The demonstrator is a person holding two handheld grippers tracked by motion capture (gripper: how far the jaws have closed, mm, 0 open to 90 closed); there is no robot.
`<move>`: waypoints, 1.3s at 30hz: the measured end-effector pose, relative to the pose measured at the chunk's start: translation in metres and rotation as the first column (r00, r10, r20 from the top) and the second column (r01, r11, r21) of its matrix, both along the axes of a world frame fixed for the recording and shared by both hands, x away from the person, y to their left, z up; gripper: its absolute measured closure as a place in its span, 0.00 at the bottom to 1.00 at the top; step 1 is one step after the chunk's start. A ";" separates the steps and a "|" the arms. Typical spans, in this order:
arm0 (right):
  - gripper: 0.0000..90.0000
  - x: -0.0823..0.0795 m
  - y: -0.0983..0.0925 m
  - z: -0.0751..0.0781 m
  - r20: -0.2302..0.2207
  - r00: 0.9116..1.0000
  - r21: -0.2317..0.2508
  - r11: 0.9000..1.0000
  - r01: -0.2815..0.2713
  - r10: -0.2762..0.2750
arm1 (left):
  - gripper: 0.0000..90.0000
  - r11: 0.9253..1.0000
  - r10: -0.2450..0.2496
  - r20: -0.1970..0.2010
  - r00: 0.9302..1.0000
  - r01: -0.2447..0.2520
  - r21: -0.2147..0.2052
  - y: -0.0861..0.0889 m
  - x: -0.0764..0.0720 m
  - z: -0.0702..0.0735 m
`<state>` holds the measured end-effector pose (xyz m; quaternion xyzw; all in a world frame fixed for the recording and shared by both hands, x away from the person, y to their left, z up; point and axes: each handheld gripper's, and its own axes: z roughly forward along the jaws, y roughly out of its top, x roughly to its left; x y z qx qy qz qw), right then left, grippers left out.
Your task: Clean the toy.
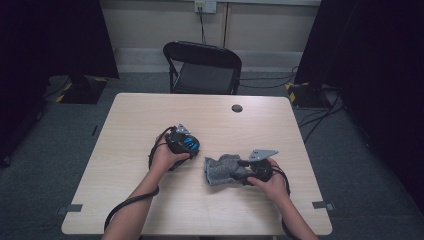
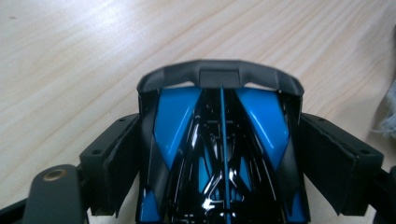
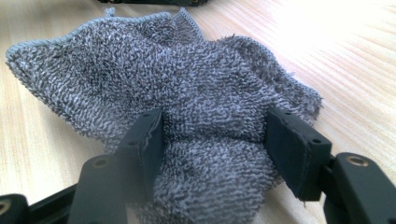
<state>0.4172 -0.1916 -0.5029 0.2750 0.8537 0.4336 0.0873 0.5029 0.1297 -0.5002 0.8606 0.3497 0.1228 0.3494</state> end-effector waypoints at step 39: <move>0.42 0.000 0.001 0.000 -0.005 1.000 -0.007 1.000 0.001 -0.001 | 0.28 1.000 0.023 -0.054 0.998 -0.023 -0.002 0.006 -0.002 0.015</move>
